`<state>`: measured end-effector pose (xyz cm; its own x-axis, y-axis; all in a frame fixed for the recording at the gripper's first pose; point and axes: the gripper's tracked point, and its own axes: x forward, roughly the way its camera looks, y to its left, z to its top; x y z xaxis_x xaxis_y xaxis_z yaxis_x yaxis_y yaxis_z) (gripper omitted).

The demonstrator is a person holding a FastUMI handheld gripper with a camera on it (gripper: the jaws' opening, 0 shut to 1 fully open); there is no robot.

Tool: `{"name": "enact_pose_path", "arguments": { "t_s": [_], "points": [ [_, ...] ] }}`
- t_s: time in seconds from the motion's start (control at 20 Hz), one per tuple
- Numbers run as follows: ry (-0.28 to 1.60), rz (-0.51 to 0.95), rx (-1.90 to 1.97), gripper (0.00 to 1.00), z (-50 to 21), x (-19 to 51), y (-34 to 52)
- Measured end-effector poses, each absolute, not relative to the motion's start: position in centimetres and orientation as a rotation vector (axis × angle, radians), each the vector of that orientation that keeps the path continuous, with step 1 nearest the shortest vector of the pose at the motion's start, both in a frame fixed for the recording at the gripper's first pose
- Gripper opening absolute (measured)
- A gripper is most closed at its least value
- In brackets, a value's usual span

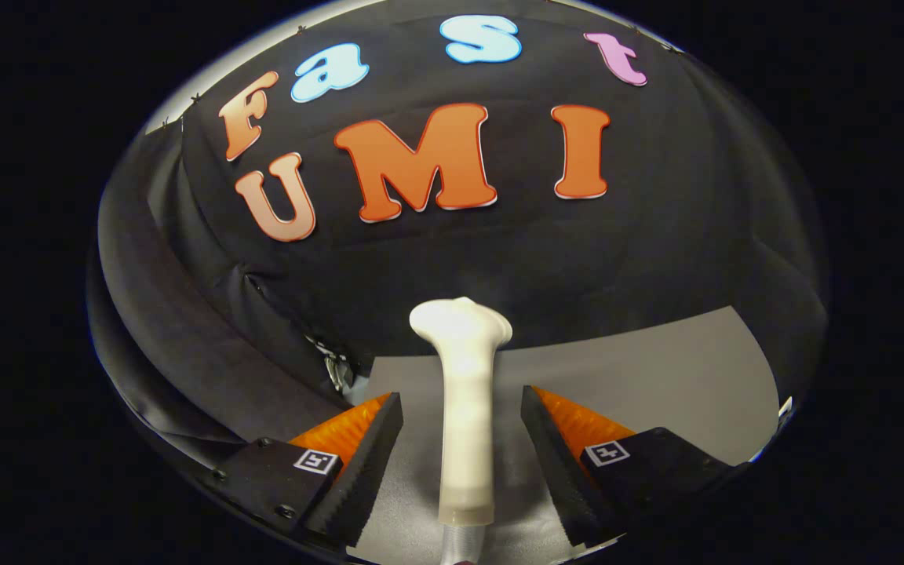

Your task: Iron the clothes twice with a garment steamer, once on the left side and once on the right side.

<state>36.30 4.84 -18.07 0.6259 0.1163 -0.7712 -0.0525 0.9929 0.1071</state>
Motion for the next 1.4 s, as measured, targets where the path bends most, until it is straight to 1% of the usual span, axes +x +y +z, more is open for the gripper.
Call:
{"name": "enact_pose_path", "arguments": {
  "t_s": [0.2, 0.3, 0.35, 0.45, 0.55, 0.7, 0.85, 0.95, 1.15, 1.4],
  "points": [
    [1.001, 0.101, 0.146, 0.98, -21.1, 35.3, 5.7],
    [1.031, 0.14, 0.175, 0.97, -22.5, 35.2, 6.8],
    [1.049, 0.157, 0.176, 0.95, -23.1, 35.2, 7.1],
    [1.081, 0.145, 0.164, 0.72, -24.1, 35.1, 6.1],
    [1.075, 0.142, 0.234, 0.5, -23.5, 34.9, 6.2],
    [1.008, 0.139, 0.238, 0.46, -22.3, 34.8, 5.9],
    [0.941, 0.115, 0.215, 0.46, -21.4, 34.2, 5.5],
    [0.862, 0.097, 0.217, 0.46, -19.8, 34.0, 5.1],
    [0.708, -0.026, 0.152, 0.45, -18.1, 31.7, 2.1],
    [0.576, -0.026, 0.168, 0.46, -15.7, 28.6, 1.9]
  ]
}}
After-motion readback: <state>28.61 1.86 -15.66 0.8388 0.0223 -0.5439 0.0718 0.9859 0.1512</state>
